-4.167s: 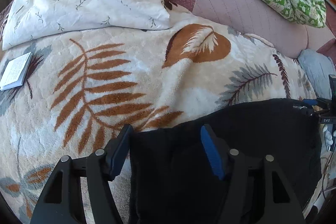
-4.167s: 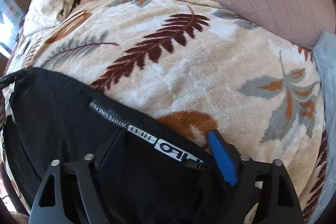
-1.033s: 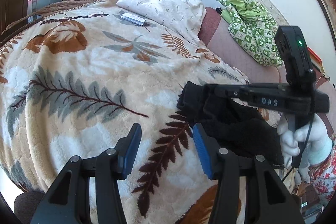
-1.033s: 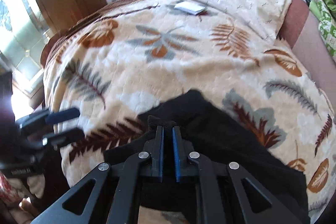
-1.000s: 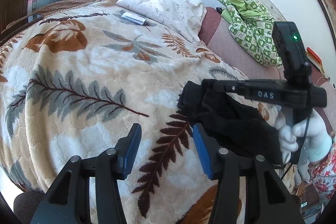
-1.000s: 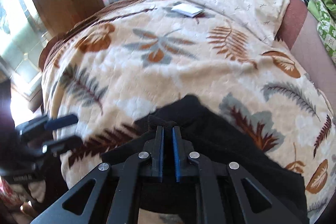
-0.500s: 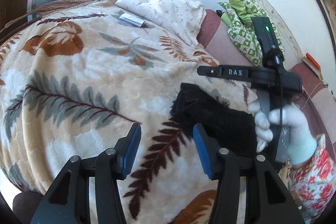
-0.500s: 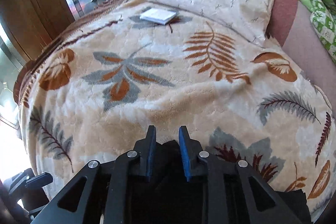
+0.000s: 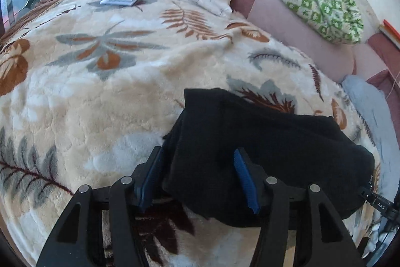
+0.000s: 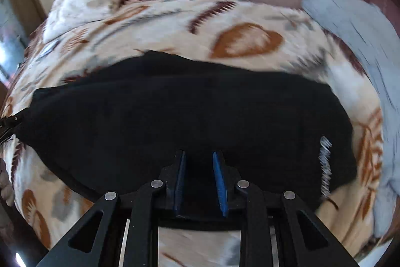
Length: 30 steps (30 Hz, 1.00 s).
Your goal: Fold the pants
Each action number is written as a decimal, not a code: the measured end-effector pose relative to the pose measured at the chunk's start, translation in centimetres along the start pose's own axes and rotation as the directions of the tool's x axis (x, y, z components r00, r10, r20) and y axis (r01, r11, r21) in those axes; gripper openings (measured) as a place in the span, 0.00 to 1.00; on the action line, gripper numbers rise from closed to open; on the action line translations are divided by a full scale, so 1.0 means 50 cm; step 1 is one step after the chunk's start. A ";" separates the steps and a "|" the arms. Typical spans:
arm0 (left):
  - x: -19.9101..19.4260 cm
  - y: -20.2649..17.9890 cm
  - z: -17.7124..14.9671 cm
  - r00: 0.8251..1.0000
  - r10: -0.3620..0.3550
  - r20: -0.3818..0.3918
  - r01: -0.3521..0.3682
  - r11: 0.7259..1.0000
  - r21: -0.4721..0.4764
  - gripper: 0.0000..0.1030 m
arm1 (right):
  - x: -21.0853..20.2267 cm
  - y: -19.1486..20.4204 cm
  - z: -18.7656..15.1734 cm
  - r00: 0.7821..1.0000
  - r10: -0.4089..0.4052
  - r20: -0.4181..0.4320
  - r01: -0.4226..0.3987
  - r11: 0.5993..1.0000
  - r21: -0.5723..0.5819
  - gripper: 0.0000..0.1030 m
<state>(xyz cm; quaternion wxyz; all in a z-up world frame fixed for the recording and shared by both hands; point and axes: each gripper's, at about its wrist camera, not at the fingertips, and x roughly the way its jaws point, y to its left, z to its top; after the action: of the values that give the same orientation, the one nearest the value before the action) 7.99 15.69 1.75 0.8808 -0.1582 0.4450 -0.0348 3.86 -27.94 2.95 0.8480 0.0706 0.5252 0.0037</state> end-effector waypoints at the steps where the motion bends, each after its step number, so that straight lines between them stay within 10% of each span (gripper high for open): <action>1: -0.003 0.003 0.002 1.000 0.005 -0.005 -0.005 1.000 0.001 0.56 | -0.007 -0.038 -0.007 1.000 0.030 0.008 -0.030 0.998 0.047 0.24; 8: -0.033 0.071 0.006 0.998 -0.057 -0.038 0.050 0.985 -0.165 0.58 | -0.026 -0.109 -0.004 0.995 0.095 0.038 -0.100 0.975 0.200 0.22; 12: -0.045 0.045 -0.021 0.999 0.002 -0.050 -0.007 0.996 -0.091 0.59 | -0.062 -0.020 0.003 0.992 -0.014 0.123 0.010 0.999 0.037 0.28; 16: -0.036 -0.002 -0.038 0.991 0.123 -0.043 -0.121 0.991 0.051 0.62 | -0.077 0.067 0.053 0.984 0.087 0.155 -0.077 0.995 -0.068 0.43; 21: -0.050 0.036 -0.016 0.998 0.044 -0.048 -0.048 0.994 -0.096 0.63 | -0.016 0.203 0.096 0.976 0.210 0.054 -0.199 0.967 -0.158 0.44; 30: -0.177 0.049 -0.004 0.995 0.068 0.078 -0.061 0.994 -0.095 0.63 | -0.002 0.292 -0.080 1.000 0.005 0.007 -0.001 0.928 -0.373 0.44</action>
<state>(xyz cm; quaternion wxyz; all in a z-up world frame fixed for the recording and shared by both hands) 2.32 19.73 7.71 0.8905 -0.1856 0.4148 0.0208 1.26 -13.02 3.10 0.8481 -0.0907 0.5114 0.1043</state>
